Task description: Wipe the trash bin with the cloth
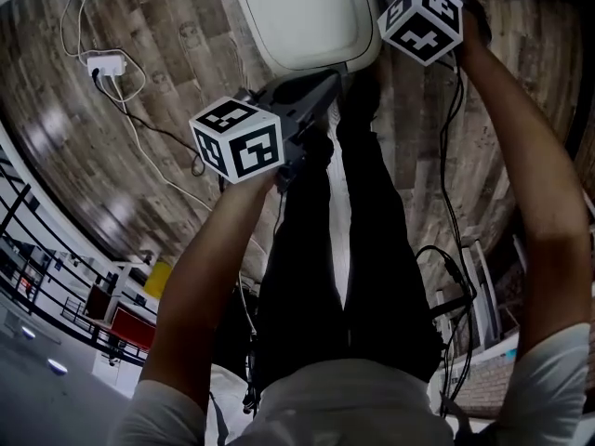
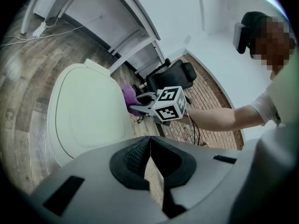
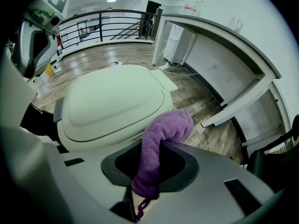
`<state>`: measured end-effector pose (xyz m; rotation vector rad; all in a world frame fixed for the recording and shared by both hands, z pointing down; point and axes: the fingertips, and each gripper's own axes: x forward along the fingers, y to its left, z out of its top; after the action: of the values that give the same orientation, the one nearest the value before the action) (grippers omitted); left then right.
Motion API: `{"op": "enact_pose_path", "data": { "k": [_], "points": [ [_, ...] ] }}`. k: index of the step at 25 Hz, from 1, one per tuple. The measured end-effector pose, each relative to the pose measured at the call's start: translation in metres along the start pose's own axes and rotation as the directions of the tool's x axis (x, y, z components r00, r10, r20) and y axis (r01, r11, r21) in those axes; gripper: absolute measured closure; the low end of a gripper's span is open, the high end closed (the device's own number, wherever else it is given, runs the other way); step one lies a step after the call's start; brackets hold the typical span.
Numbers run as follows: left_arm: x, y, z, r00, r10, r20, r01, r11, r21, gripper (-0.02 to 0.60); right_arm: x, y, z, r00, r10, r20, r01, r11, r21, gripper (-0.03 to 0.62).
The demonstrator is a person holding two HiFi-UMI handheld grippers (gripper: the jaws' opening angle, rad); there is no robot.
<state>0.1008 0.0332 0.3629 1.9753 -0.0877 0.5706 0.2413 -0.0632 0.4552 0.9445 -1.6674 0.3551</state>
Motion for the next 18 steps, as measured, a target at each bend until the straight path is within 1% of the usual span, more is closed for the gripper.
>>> {"op": "enact_pose_path", "data": {
  "k": [3,5,9,13,18],
  "points": [
    [0.002,-0.006,-0.007,1.000,-0.001,-0.016,0.001,1.000,0.011,0.578,-0.006,0.019,-0.012,1.000,0.011,-0.011,-0.012,0.999,-0.032,0.497],
    [0.003,-0.007,-0.010,1.000,-0.004,-0.028,0.005,0.999,0.033,0.578,-0.009,0.031,-0.018,1.000,0.012,-0.018,-0.013,0.999,-0.038,0.497],
    [0.007,-0.010,-0.014,0.999,-0.009,-0.046,0.013,0.996,0.089,0.578,-0.015,0.048,-0.029,1.000,0.002,-0.021,-0.002,1.000,-0.017,0.497],
    [0.010,-0.014,-0.028,0.996,-0.010,-0.085,0.019,0.994,0.105,0.578,-0.018,0.077,-0.043,0.999,0.026,-0.026,-0.025,1.000,0.013,0.497],
    [0.010,-0.018,-0.033,0.993,-0.013,-0.119,0.029,0.991,0.132,0.578,-0.023,0.098,-0.051,0.999,0.038,-0.032,-0.036,0.998,0.056,0.497]
  ]
}}
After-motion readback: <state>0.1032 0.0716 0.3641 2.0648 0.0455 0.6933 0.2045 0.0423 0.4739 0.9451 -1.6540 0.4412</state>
